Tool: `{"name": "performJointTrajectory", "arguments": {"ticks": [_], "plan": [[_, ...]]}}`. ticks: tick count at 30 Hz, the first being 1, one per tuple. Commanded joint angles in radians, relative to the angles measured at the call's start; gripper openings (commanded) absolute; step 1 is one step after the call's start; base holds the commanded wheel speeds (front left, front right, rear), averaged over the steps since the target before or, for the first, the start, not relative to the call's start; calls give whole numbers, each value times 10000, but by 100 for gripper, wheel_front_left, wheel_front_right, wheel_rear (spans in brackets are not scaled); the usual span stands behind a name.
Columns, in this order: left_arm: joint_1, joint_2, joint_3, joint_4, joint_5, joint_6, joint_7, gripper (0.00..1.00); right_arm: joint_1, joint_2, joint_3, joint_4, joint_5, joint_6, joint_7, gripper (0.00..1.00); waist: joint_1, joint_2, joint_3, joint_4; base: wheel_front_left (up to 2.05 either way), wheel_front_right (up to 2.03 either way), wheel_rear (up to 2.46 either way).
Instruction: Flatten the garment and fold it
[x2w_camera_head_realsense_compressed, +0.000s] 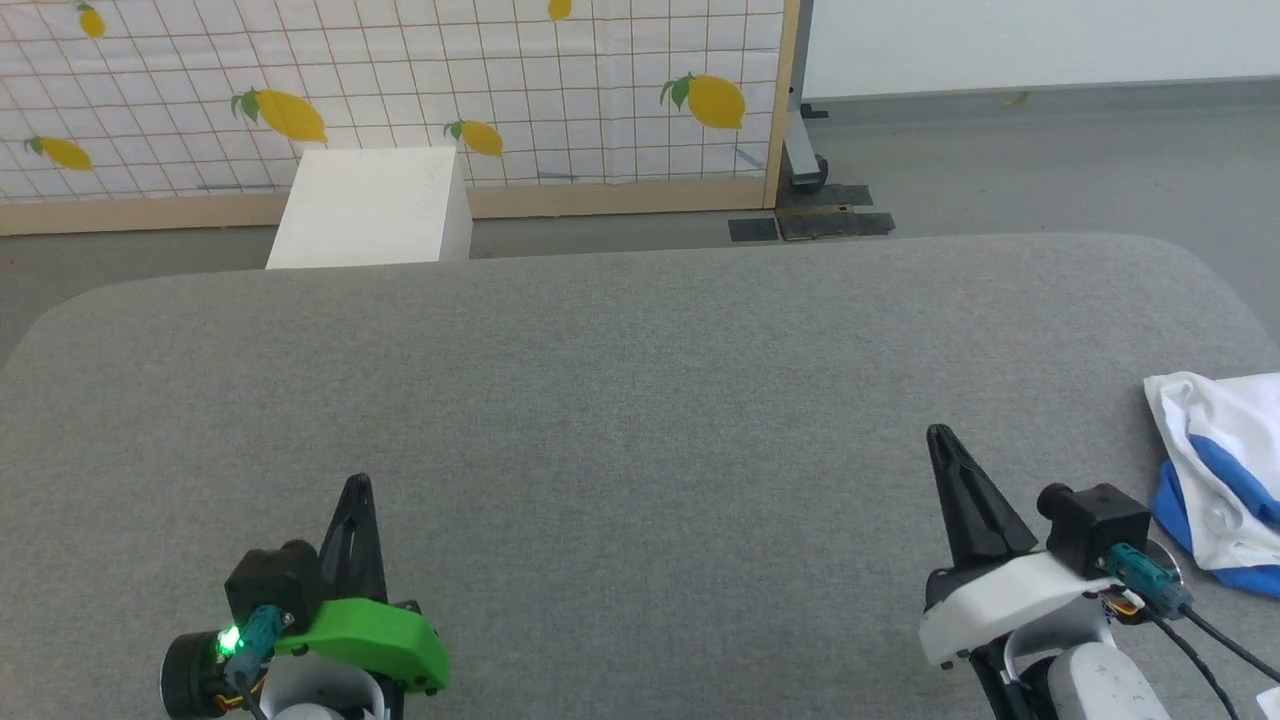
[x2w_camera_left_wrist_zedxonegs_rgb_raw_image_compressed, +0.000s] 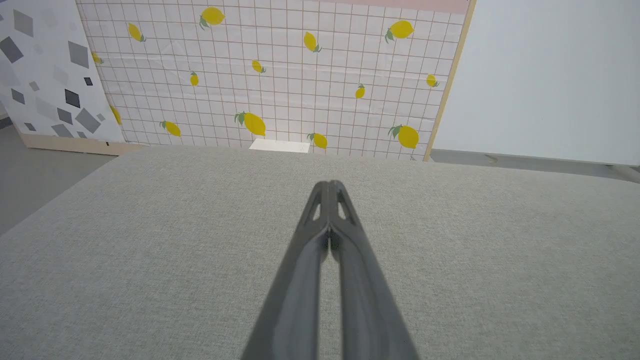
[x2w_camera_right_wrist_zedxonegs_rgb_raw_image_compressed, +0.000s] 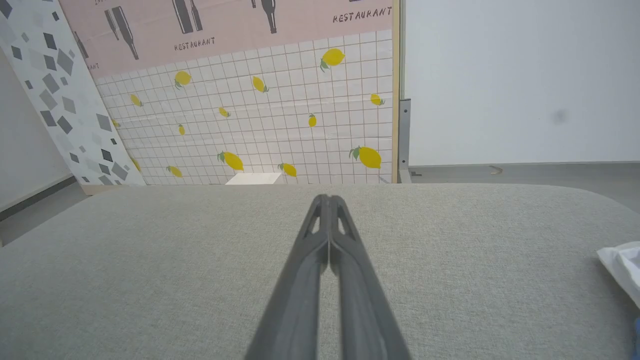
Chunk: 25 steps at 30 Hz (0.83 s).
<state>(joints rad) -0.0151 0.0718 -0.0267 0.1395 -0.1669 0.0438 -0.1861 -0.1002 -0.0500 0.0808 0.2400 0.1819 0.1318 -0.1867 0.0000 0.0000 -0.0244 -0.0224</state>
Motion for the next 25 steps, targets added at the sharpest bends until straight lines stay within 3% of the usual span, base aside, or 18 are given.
{"name": "performJointTrajectory", "arguments": {"ticks": [1, 25], "plan": [[43, -33, 29, -80, 101, -58, 73, 0, 178, -1, -42, -123, -149, -3, 54, 0, 0, 0, 4, 4, 0, 0, 0], [72, -81, 92, -430, 518, -159, 548, 0, 397, -1, -246, -729, -593, -5, 536, 0, 0, 0, 68, 62, 0, 0, 0]]}}
